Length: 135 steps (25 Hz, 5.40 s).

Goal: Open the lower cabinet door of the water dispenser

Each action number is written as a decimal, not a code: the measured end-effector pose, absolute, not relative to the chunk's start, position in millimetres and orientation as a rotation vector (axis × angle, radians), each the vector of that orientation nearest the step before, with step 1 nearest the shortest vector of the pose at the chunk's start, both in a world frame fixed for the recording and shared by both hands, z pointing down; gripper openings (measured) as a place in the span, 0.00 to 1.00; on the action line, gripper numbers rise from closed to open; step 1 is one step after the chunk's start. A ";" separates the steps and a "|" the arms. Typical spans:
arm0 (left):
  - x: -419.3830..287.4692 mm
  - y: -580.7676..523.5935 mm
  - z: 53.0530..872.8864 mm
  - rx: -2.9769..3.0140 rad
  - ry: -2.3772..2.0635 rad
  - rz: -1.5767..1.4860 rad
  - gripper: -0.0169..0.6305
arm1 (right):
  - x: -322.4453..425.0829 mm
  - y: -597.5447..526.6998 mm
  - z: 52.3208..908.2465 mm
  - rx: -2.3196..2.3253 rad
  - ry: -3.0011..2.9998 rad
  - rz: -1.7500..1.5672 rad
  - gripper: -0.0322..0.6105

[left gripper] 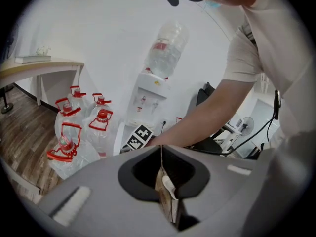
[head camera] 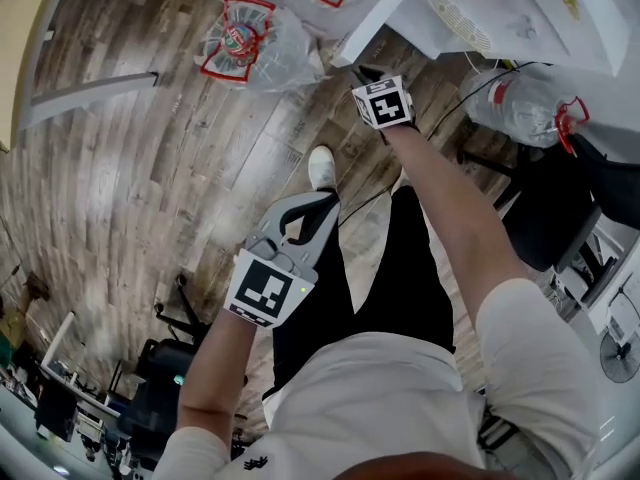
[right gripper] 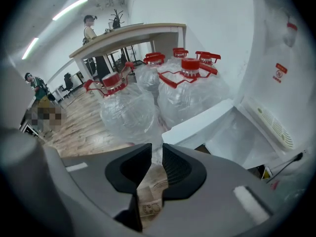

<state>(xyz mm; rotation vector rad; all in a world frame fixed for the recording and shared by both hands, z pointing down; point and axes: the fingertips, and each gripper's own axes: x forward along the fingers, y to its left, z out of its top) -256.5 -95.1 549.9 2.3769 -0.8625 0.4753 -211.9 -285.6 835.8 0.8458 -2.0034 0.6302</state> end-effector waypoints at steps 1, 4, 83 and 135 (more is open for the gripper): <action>-252.7 -95.5 544.3 2.394 -0.849 0.475 0.11 | -208.5 -280.0 825.1 0.848 -2.014 0.640 0.16; -244.9 -95.8 527.8 2.433 -0.807 0.466 0.11 | -196.3 -259.8 790.6 0.856 -2.047 0.661 0.15; -21.7 183.7 321.9 2.648 -0.809 0.594 0.11 | 92.0 199.3 331.7 1.036 -2.538 0.375 0.05; -94.7 98.2 346.4 2.553 -0.907 0.572 0.11 | 41.9 118.6 357.9 0.974 -2.474 0.409 0.05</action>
